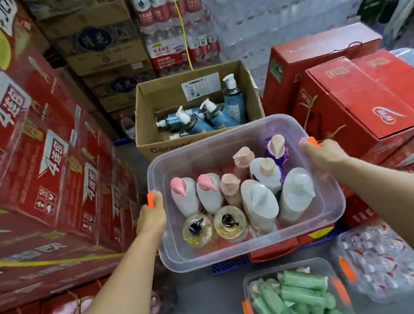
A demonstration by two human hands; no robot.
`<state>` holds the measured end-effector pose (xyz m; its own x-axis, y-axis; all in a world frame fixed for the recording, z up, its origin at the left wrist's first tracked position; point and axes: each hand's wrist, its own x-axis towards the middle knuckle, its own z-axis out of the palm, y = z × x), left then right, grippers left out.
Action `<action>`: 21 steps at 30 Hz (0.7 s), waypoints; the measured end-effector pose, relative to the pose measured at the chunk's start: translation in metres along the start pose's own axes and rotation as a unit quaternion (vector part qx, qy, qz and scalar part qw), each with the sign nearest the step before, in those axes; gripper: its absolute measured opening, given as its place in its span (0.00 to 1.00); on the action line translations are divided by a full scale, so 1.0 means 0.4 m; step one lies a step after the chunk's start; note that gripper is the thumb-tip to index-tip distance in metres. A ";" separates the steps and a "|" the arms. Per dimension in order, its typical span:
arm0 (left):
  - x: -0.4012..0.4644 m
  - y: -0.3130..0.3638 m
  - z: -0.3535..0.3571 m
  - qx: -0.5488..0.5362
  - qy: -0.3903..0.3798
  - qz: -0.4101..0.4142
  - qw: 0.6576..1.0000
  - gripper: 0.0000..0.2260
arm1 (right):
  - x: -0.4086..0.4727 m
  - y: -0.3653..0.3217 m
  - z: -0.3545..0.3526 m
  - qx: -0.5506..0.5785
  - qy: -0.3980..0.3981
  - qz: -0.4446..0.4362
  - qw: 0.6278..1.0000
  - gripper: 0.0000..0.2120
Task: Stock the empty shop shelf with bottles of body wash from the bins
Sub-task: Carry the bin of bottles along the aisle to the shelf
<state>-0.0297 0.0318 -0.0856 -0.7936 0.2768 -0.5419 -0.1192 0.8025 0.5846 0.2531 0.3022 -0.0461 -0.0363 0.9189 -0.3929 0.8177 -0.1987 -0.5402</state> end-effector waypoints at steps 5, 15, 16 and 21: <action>-0.003 -0.013 0.013 0.109 0.082 0.039 0.990 0.35 | -0.031 -0.013 0.023 -0.033 0.022 -0.007 0.999 0.31; -0.090 -0.094 -0.046 0.149 0.090 0.054 0.983 0.34 | -0.150 0.064 -0.007 -0.032 -0.002 -0.010 0.999 0.28; -0.111 -0.110 -0.060 0.158 0.092 0.053 0.982 0.34 | -0.173 0.075 -0.007 -0.031 -0.005 -0.012 0.999 0.27; -0.232 -0.226 -0.128 0.159 0.112 0.029 0.981 0.35 | -0.303 0.121 -0.011 -0.053 -0.033 -0.043 0.997 0.27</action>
<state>0.0243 -0.0935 -0.0572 -0.9087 0.2327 -0.3467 0.0939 0.9229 0.3734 0.2996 0.1827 -0.0211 -0.1433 0.9056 -0.3991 0.8664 -0.0801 -0.4929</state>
